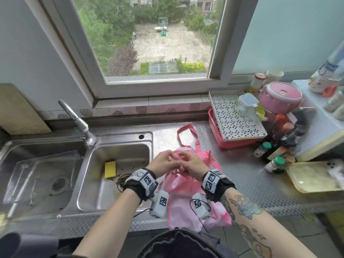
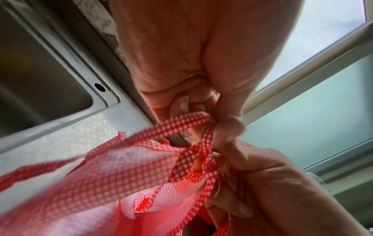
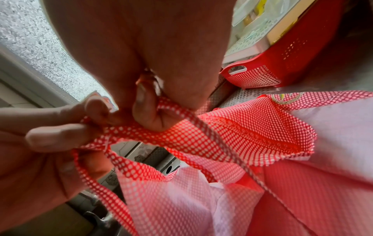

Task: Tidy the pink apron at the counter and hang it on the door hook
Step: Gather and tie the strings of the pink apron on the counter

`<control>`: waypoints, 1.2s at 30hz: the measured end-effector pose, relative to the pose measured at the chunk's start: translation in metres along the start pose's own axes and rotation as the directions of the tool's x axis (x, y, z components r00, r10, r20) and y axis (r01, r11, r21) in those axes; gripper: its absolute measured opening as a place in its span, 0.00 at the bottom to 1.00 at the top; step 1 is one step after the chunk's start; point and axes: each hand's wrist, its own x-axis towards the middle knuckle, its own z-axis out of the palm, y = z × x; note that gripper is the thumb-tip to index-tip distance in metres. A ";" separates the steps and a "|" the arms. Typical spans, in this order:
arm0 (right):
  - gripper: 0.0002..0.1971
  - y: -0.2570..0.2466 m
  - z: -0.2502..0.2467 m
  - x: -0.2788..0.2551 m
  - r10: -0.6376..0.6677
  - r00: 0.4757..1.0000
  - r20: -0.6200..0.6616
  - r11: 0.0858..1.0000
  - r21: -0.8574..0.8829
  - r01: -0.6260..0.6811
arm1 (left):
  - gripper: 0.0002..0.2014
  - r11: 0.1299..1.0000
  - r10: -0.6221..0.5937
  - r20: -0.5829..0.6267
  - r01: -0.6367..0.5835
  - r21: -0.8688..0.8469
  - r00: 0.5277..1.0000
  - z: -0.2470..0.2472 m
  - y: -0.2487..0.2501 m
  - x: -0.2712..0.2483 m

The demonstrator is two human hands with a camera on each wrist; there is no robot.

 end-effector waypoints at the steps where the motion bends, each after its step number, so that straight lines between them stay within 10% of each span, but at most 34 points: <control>1: 0.15 0.000 0.001 -0.001 -0.011 1.000 -0.001 0.999 -0.046 0.011 | 0.11 0.999 -0.027 0.010 0.027 -0.034 1.000 0.000 -0.001 0.000; 5: 0.14 -0.002 0.005 -0.008 -0.068 0.998 0.001 0.991 -0.119 0.068 | 0.22 0.957 -0.165 0.022 0.166 -0.238 0.986 0.000 -0.002 0.002; 9: 0.13 0.000 0.008 -0.010 -0.107 0.994 0.023 0.983 -0.146 0.110 | 0.08 0.916 -0.190 0.117 0.219 -0.337 0.975 -0.003 0.001 0.000; 26: 0.07 0.007 -0.004 -0.004 -0.040 0.991 -0.130 0.989 -0.144 0.021 | 0.08 0.994 -0.089 -0.085 0.094 0.057 0.992 0.009 0.006 -0.007; 32: 0.09 0.008 0.000 0.001 0.009 0.977 -0.215 0.988 -0.151 -0.043 | 0.11 0.783 0.177 -0.199 -0.015 0.622 0.964 0.023 0.010 -0.004; 36: 0.07 -0.001 -0.003 0.007 0.092 0.979 -0.182 0.995 -0.022 -0.097 | 0.04 0.554 0.547 -0.051 -0.316 0.770 0.835 0.034 -0.002 -0.006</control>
